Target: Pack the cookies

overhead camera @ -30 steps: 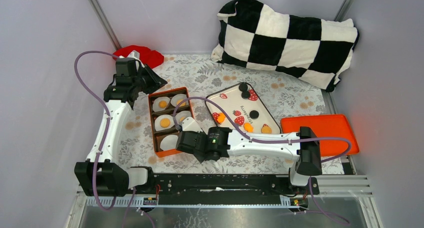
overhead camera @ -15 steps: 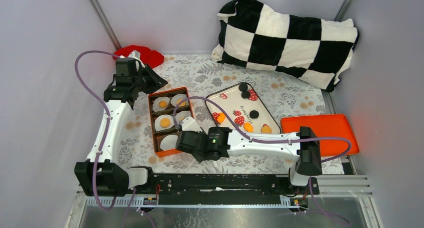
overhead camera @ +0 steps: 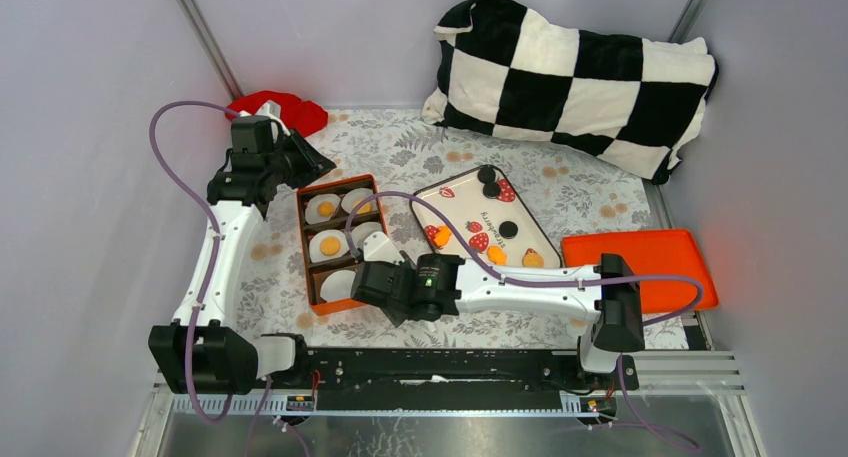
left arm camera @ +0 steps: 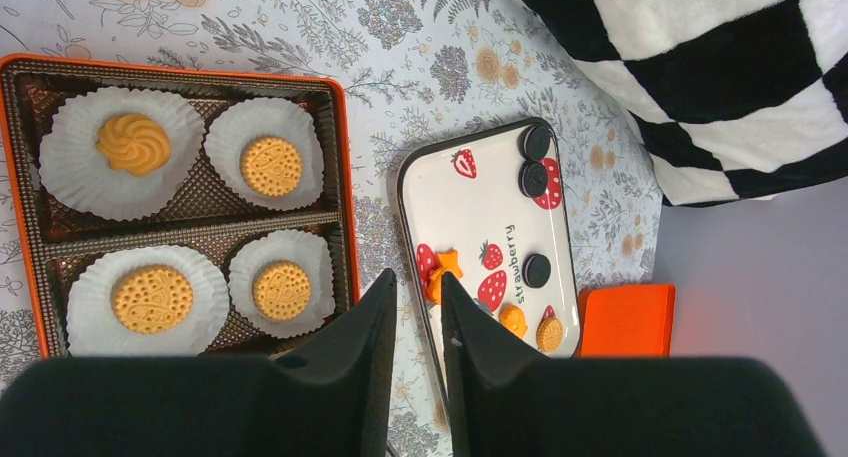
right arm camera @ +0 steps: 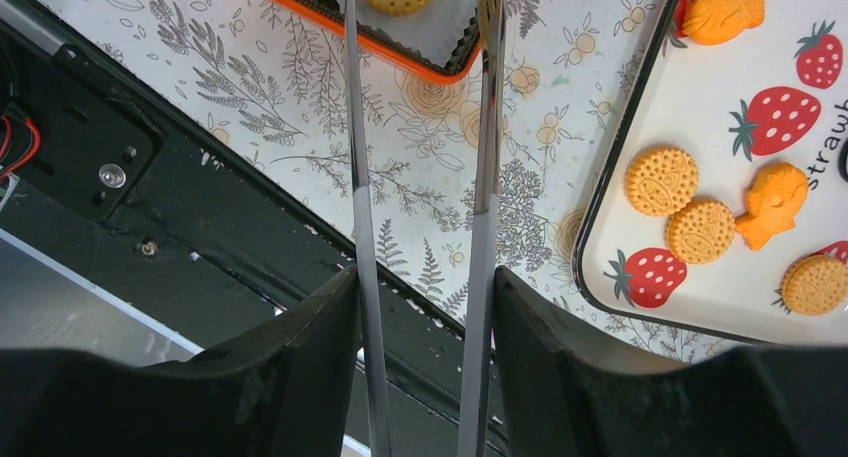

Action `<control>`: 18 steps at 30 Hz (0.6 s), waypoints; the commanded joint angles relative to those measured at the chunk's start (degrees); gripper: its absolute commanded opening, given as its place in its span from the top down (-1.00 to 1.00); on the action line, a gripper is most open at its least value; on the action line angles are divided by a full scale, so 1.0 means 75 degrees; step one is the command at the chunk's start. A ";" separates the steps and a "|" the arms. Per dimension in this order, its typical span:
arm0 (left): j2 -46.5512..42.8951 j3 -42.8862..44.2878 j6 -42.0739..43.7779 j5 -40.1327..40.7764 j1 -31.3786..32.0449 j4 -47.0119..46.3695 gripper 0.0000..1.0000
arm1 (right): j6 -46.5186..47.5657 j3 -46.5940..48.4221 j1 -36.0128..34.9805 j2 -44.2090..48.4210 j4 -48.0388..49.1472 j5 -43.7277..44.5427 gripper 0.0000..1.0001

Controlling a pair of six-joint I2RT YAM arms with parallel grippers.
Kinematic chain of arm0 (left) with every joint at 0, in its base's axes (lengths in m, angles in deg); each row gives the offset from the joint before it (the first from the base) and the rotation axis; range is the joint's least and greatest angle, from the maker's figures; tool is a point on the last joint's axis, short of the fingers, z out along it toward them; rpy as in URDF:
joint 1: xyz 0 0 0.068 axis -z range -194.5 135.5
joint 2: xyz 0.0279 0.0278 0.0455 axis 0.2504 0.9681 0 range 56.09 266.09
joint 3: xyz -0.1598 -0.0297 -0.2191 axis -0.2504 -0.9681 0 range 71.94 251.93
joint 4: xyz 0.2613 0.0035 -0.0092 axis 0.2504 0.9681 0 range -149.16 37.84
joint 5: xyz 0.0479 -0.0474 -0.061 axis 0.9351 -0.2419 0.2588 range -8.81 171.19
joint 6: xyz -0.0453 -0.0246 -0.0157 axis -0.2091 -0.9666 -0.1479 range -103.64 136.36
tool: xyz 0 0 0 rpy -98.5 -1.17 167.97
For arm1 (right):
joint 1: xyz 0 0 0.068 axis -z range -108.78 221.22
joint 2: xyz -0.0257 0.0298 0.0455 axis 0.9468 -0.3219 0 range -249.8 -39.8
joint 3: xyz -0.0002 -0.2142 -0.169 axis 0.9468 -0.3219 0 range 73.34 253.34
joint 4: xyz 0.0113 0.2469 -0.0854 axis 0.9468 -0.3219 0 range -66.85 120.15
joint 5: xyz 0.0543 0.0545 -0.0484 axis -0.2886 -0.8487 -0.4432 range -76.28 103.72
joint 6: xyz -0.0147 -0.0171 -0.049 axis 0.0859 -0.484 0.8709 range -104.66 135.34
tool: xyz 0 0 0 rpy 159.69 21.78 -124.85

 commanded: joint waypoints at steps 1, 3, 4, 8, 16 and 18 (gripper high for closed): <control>-0.0200 0.0100 0.0190 -0.0072 -0.0016 -0.0091 0.44 | 0.0056 0.0419 -0.0040 0.0300 0.0154 0.0432 -0.10; -0.0187 0.0097 0.0191 -0.0060 -0.0008 -0.0092 0.44 | 0.0056 0.0420 -0.0038 0.0317 0.0150 0.0449 -0.04; -0.0176 0.0088 0.0191 -0.0059 -0.0016 -0.0094 0.44 | 0.0027 0.0445 -0.0040 0.0337 0.0111 0.0533 0.00; -0.0142 0.0131 0.0166 -0.0086 -0.0009 -0.0090 0.44 | -0.0114 0.0613 -0.0038 0.0586 -0.0364 0.1322 0.07; -0.0101 0.0200 0.0071 -0.0186 -0.0012 -0.0150 0.44 | -0.0974 0.0352 -0.0029 0.1769 -0.1522 0.2629 0.00; -0.0053 0.0216 0.0044 -0.0238 -0.0013 -0.0182 0.44 | -0.1366 0.0141 -0.0021 0.1992 -0.1908 0.2872 -0.02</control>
